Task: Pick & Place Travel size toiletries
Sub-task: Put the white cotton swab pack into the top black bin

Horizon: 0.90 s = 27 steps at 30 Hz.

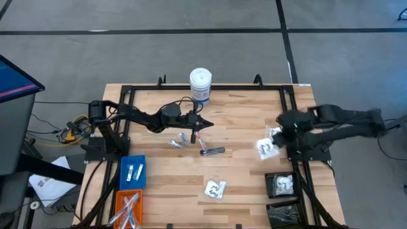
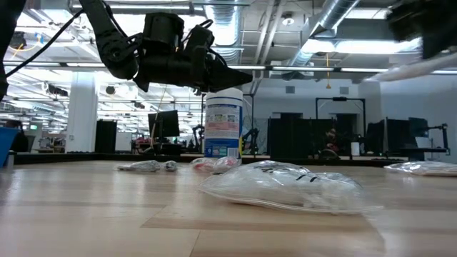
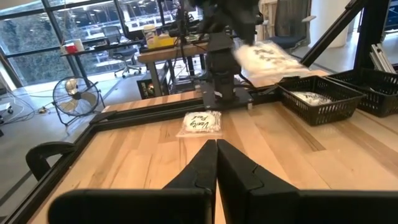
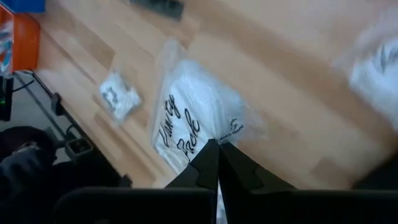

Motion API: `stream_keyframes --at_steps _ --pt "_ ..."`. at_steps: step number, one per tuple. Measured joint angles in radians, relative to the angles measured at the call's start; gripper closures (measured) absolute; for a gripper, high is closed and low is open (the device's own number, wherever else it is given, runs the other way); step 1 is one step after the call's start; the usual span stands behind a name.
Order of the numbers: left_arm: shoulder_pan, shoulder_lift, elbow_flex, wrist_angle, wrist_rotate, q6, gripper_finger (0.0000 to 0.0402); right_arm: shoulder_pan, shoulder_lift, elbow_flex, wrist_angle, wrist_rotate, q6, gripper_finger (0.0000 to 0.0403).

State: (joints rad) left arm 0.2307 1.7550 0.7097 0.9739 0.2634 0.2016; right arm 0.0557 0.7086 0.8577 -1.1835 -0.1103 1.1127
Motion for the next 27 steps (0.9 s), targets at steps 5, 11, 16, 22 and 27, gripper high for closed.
stream_keyframes --at_steps 5,11,16,22,27 --pt "-0.016 0.0 0.0 -0.001 0.0 0.0 0.0401 0.371 -0.007 -0.028 -0.001 0.162 0.343 0.0403" --pt "-0.03 0.0 0.001 0.017 0.003 0.003 0.0401 0.744 0.067 -0.028 0.006 0.307 0.745 0.0403" --pt "-0.03 0.0 0.014 0.024 0.002 0.003 0.0401 0.974 0.179 -0.028 0.028 0.327 1.042 0.0403" --pt "-0.032 0.0 0.028 0.031 0.03 0.003 0.0401 1.038 0.317 -0.027 0.182 0.347 1.077 0.0403" --pt "-0.05 0.0 0.036 0.032 0.031 0.003 0.0401 1.036 0.409 0.015 0.175 0.342 1.077 0.0403"
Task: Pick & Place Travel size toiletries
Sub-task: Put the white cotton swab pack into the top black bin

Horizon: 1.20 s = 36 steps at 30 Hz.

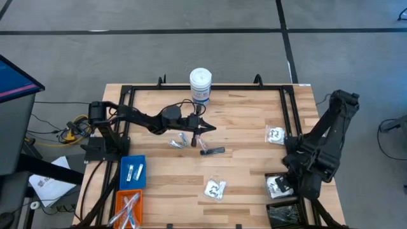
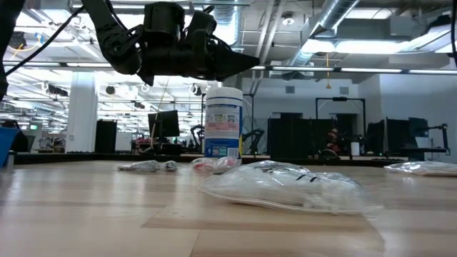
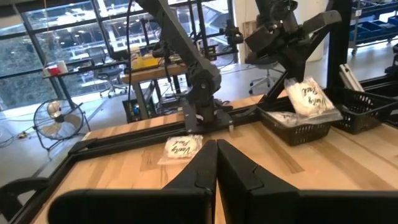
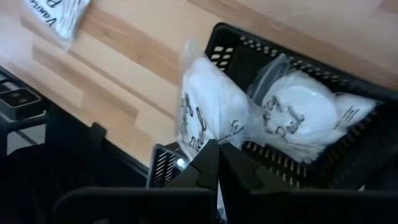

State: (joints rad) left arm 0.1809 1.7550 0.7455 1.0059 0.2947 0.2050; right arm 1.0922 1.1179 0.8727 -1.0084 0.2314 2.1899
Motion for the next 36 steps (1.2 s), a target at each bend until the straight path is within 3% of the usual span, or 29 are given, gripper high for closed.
stream_keyframes --at_steps 12,17,36 --pt "-0.04 0.0 0.007 0.011 0.0 0.053 0.0401 -0.05 0.016 0.035 -0.083 -0.086 0.003 0.0403" --pt "-0.039 0.0 0.007 0.005 0.0 0.053 0.0401 -0.08 0.05 0.035 -0.111 -0.206 0.002 0.0403" --pt "-0.051 0.0 0.007 -0.005 -0.001 0.05 0.0401 -0.141 0.146 0.035 -0.073 -0.206 -0.02 0.0403"
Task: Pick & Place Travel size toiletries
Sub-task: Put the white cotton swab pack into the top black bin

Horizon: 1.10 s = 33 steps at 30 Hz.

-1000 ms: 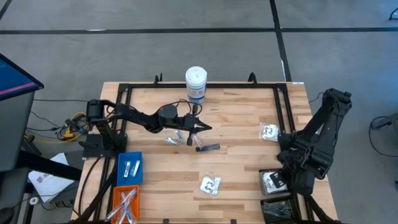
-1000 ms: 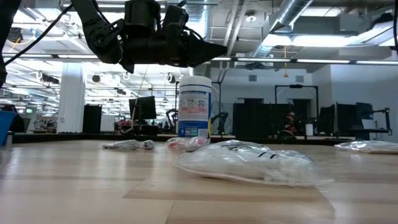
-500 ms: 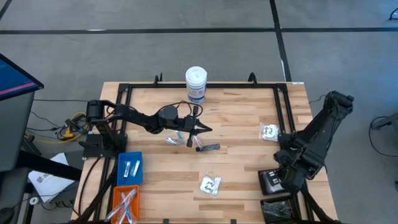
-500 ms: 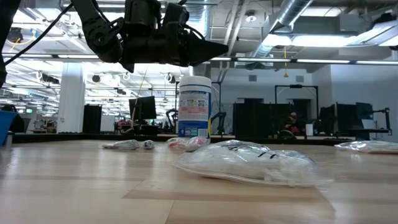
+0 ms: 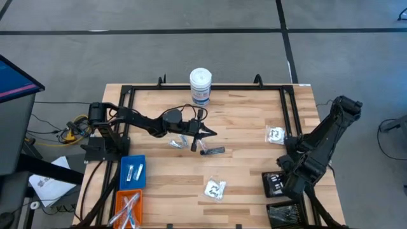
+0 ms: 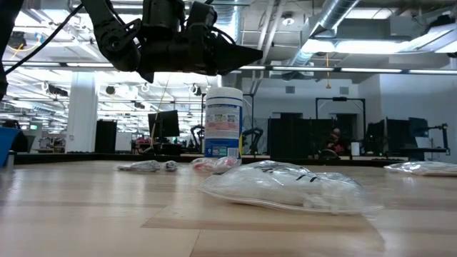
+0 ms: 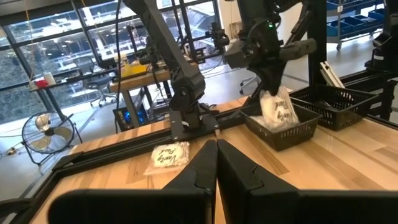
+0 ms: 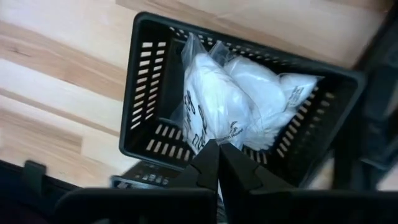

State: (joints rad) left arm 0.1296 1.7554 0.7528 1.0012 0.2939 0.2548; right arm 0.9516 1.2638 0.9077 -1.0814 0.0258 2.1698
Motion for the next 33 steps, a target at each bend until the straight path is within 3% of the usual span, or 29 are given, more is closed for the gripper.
stream_keyframes --at_steps 10,18,22,25,29,33 --pt "0.0 0.0 0.0 0.011 0.0 0.003 0.0401 -0.037 0.019 0.0 0.02 0.0 0.002 0.04" --pt "0.0 0.0 0.0 0.011 0.0 0.003 0.0401 -0.04 0.019 0.0 0.023 0.0 -0.004 0.0348" --pt "0.004 0.0 0.004 -0.018 0.008 -0.003 0.0401 -0.04 0.019 0.0 0.022 -0.002 -0.004 0.0366" --pt "0.008 0.031 0.051 -0.103 0.131 -0.05 0.0401 -0.04 0.019 0.0 0.025 -0.003 -0.004 0.0396" --pt "-0.059 0.107 0.161 -0.233 0.288 -0.034 0.0401 -0.043 0.019 0.0 0.044 -0.025 -0.007 0.0391" --pt "-0.138 0.204 0.266 -0.358 0.324 0.041 0.0401 -0.045 0.019 0.0 0.051 -0.026 -0.007 0.04"
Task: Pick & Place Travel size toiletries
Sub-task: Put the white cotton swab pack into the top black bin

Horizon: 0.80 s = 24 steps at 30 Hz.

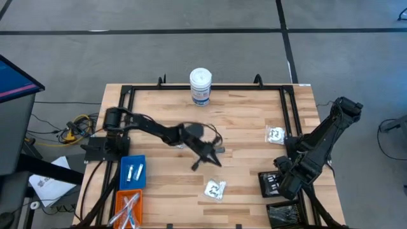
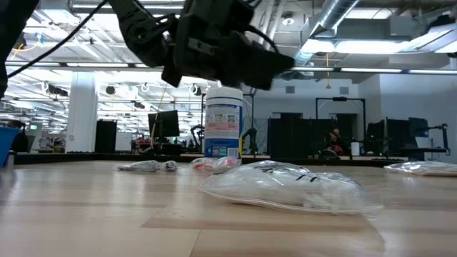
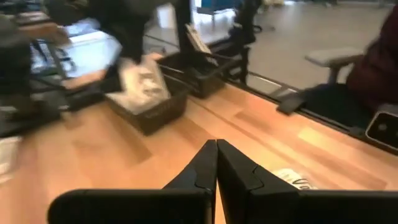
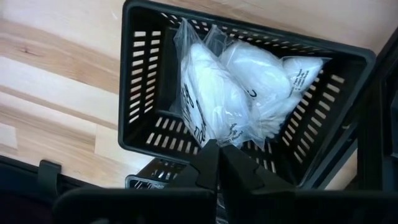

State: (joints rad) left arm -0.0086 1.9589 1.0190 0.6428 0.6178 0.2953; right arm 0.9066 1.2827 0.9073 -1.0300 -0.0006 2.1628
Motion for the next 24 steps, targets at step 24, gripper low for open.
stream_keyframes --at_steps 24 --pt "-0.23 0.343 0.452 -0.25 -0.397 -0.177 0.0401 -0.075 0.177 -0.001 0.104 0.027 -0.147 0.0402"
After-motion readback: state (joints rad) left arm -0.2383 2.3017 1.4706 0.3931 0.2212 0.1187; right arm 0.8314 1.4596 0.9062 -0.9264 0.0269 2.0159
